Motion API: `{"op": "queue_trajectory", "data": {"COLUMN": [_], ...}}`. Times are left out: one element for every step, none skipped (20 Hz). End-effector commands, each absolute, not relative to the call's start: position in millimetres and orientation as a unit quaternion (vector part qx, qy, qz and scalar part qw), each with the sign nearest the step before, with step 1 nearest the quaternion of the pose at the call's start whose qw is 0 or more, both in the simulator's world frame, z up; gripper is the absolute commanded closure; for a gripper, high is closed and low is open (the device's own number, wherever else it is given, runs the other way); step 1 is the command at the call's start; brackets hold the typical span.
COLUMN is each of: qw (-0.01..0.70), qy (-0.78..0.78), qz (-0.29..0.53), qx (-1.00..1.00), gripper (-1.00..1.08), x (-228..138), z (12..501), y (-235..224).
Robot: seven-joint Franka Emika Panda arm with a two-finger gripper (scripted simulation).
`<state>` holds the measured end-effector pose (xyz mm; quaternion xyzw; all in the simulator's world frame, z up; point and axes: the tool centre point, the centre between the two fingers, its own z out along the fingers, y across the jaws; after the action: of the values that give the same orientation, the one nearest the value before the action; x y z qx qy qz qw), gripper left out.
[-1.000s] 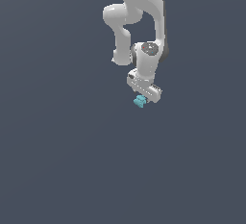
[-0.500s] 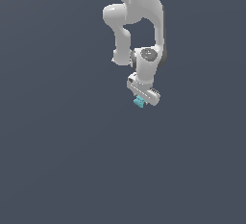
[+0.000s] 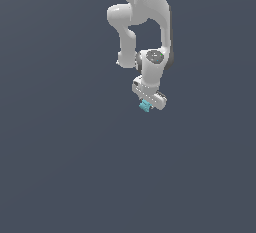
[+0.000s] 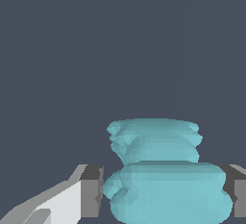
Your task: Pick up the object and move it to a goal position.
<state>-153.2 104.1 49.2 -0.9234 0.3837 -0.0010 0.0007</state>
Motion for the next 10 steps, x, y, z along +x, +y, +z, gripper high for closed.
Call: {"op": "queue_trajectory", "data": {"qw": [0.001,0.001,0.001,0.001,0.001,0.001,0.001,0.001,0.001,0.001], "qy": [0.384,0.384,0.384,0.384,0.384,0.384,0.384,0.384,0.384,0.384], "qz": [-0.001,-0.001,-0.001,-0.001,-0.001,-0.001,-0.001,-0.001,-0.001,-0.001], "qx": [-0.923,-0.923,-0.923,-0.923,-0.923,-0.923,-0.923,-0.923,-0.923,-0.923], "gripper": [1.08,1.08,1.08,1.08,1.08,1.08,1.08,1.08,1.08,1.08], "x": [-153,-153,-152,-150,-149,-147,-144,-142,-139,-135], "z": [49,50,51,52,54,56,58,61,64,67], "y": [104,103,101,100,97,94,90,86,81,76]}}
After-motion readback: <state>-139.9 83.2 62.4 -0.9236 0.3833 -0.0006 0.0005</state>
